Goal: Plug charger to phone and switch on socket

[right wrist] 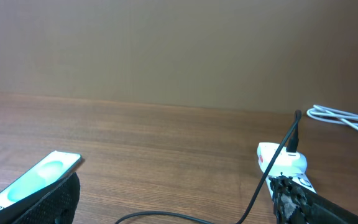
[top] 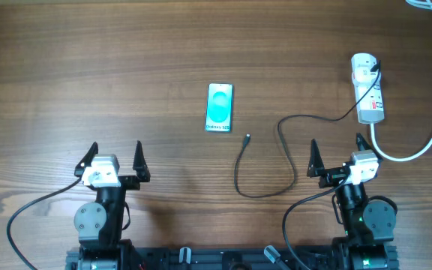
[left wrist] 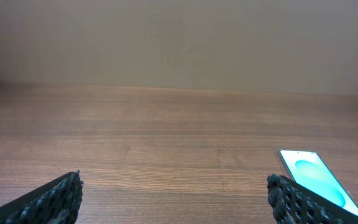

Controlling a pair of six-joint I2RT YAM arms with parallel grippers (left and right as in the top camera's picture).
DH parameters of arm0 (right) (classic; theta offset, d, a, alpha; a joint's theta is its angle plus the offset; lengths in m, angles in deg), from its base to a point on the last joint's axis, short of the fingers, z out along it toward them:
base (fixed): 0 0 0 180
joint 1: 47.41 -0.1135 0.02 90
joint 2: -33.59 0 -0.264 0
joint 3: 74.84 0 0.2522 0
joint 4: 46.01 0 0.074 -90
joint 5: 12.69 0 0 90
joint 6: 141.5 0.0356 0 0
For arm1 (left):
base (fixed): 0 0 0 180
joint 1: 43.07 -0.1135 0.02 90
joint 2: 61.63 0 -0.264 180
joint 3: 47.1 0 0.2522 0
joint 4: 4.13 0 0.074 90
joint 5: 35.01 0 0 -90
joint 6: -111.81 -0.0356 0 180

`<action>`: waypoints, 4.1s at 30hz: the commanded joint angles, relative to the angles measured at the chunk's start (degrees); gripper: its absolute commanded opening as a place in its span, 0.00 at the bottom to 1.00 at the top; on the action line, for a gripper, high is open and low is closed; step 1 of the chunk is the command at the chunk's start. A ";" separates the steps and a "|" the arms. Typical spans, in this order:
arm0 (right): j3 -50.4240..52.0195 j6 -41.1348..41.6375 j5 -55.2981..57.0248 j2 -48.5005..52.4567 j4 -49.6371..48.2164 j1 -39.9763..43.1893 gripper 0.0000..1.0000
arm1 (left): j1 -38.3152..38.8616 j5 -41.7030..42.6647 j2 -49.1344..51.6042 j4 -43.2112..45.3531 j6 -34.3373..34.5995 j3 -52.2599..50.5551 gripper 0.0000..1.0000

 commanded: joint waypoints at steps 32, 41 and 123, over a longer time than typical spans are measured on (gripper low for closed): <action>0.07 -0.81 0.76 -0.46 -0.09 0.24 1.00 | -0.44 -0.13 -0.61 -0.24 -0.90 -0.26 1.00; 0.07 -0.79 0.76 -0.46 -0.09 0.24 1.00 | -0.44 -0.13 -0.61 -0.24 -0.90 -0.26 1.00; 0.07 -0.81 0.76 -0.46 -0.09 0.24 1.00 | 23.69 6.78 120.24 -58.99 27.21 109.31 1.00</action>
